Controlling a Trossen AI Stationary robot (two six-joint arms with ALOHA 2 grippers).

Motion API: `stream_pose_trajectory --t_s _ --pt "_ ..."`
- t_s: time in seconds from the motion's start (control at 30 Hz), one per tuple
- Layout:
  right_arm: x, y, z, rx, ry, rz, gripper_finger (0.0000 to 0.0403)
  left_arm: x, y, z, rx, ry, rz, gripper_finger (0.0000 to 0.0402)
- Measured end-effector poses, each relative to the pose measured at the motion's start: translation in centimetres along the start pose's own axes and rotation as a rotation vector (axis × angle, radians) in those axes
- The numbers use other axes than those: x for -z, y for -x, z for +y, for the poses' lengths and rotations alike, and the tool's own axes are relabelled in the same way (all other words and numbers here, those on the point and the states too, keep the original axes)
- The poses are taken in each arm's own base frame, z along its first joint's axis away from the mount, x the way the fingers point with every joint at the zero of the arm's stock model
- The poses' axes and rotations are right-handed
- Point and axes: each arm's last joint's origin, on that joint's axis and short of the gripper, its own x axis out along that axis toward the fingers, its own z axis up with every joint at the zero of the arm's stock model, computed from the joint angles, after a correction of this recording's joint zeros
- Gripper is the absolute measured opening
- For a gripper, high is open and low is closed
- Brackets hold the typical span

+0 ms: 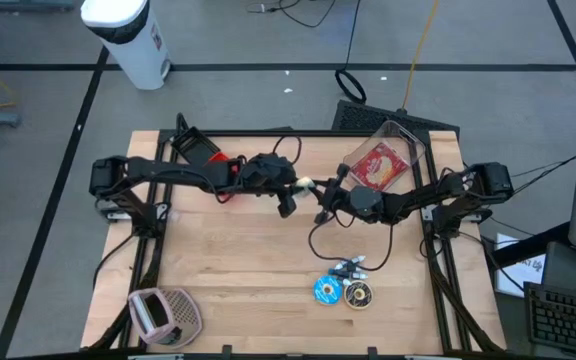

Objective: Pick & Place Food Item
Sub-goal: Put the green donut into the black bin

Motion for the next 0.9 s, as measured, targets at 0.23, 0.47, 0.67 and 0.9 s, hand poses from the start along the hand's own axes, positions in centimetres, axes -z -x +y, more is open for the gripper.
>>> stream_pose_trajectory --t_s 0.23,0.47,0.67,0.9 --pt "-0.5 0.1 0.1 -0.001 -0.111 -0.029 0.0081 -1.3 3.7 2.4 -0.044 0.009 0.001 0.0044" --pt "-0.9 0.3 0.2 0.002 -0.136 -0.066 0.0136 -1.7 7.3 5.4 -0.180 0.065 0.040 0.0016" --pt "-0.6 0.3 0.3 -0.006 -0.180 -0.047 0.0165 -1.0 9.7 8.3 -0.272 0.109 0.121 0.0020" --pt "-0.4 0.3 0.4 -0.015 -0.167 -0.026 0.0166 -0.2 12.7 13.2 -0.425 0.215 0.164 0.0011"
